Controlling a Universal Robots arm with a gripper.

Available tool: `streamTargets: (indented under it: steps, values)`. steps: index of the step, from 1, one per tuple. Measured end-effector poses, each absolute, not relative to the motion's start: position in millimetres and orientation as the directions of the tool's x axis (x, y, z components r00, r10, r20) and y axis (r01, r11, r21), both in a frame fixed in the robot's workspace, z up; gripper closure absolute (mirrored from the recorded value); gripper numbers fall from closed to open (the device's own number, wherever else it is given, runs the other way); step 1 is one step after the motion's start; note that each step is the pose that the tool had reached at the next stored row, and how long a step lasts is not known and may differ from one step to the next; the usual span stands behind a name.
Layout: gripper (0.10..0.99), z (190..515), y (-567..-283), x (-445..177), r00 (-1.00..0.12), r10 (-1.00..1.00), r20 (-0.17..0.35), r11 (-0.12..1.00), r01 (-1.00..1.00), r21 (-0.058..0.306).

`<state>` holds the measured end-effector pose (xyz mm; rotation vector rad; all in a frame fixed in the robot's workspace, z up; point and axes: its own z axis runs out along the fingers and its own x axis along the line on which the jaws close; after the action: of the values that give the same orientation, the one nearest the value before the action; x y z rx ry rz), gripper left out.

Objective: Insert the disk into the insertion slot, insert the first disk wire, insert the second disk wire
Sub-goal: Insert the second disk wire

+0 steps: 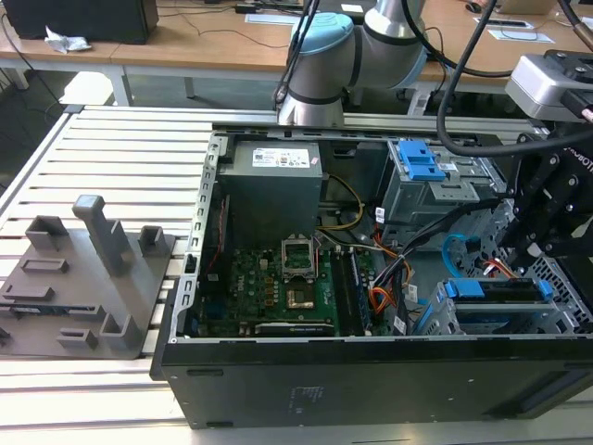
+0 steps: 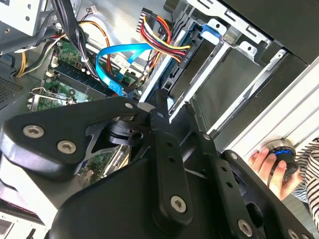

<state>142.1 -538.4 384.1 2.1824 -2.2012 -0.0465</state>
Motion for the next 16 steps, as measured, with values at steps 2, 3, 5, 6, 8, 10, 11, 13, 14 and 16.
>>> streamTargets:
  steps: [2,3,5,6,8,10,11,13,14,16]
  values:
    - [0.784,384,-529,142,-0.008,-1.0,0.008,0.009,-0.999,0.051]
    - [0.784,384,-522,142,-0.008,-1.0,0.009,0.009,-0.999,0.051]
    - [0.784,384,-517,142,-0.006,-1.0,0.009,0.006,-0.999,0.051]
    - [0.784,384,-517,142,0.0,-1.0,0.009,0.0,-0.999,0.051]
    - [0.784,384,-517,142,0.038,-0.999,0.009,-0.037,-0.998,0.051]
    - [0.784,384,-517,142,0.108,-0.994,0.009,-0.107,-0.993,0.051]
    - [0.784,384,-517,142,0.126,-0.992,0.009,-0.125,-0.991,0.051]
    - [0.784,384,-517,142,0.163,-0.987,0.009,-0.163,-0.985,0.051]
    - [0.784,384,-517,142,0.188,-0.982,0.009,-0.187,-0.981,0.051]
    - [0.784,384,-516,142,0.223,-0.975,0.009,-0.222,-0.974,0.051]
